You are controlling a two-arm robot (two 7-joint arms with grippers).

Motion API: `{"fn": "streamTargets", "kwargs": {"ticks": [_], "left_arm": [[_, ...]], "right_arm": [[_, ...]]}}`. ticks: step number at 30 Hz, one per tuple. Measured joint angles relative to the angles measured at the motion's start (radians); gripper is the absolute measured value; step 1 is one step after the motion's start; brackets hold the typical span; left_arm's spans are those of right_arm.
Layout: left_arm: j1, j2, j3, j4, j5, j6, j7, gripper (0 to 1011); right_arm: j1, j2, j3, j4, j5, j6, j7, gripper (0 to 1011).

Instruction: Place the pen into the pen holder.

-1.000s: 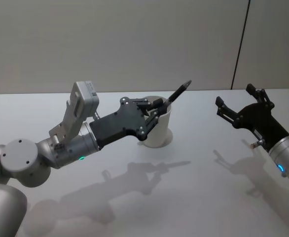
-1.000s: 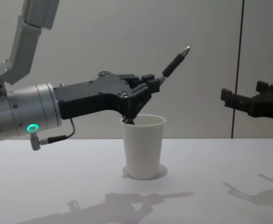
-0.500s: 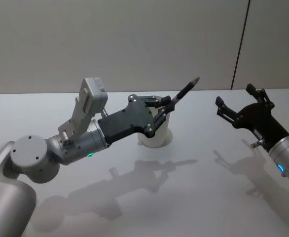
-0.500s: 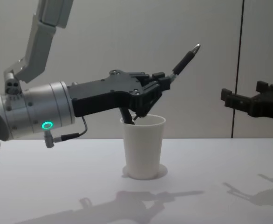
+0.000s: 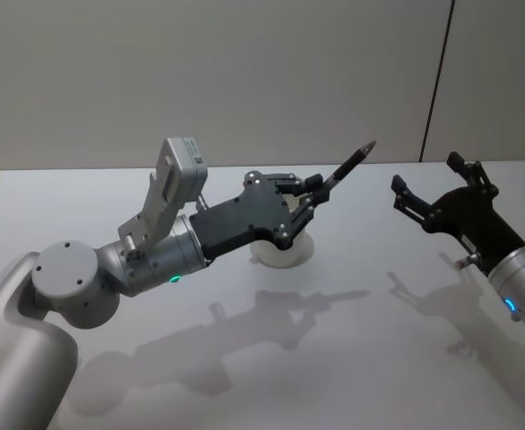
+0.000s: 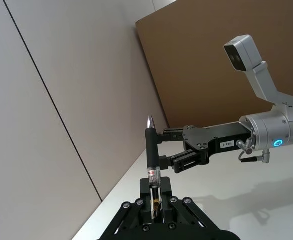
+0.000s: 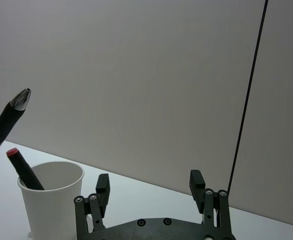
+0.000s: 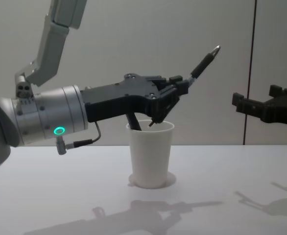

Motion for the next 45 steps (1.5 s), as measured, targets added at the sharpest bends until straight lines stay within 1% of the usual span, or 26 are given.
{"fn": "streamTargets", "kwargs": {"ticks": [16,33,34,45], "left_arm": [[-0.009,-0.008,0.014,0.016,-0.017,-0.001,-0.013,1001],[-0.011,-0.011,0.019,0.021,-0.023,-0.003,-0.016,1001],[-0.011,-0.011,0.019,0.021,-0.023,-0.003,-0.017,120],[-0.012,-0.012,0.02,0.022,-0.025,-0.004,-0.018,120]], "right_arm": [[0.0,0.0,0.0,0.0,0.0,0.0,0.0,1002],[-0.002,0.001,0.0,-0.002,0.006,-0.001,0.003,1002],[-0.003,0.002,0.0,-0.003,0.008,-0.001,0.005,1002],[-0.008,0.009,0.004,-0.012,0.027,0.003,0.019,1002]]}}
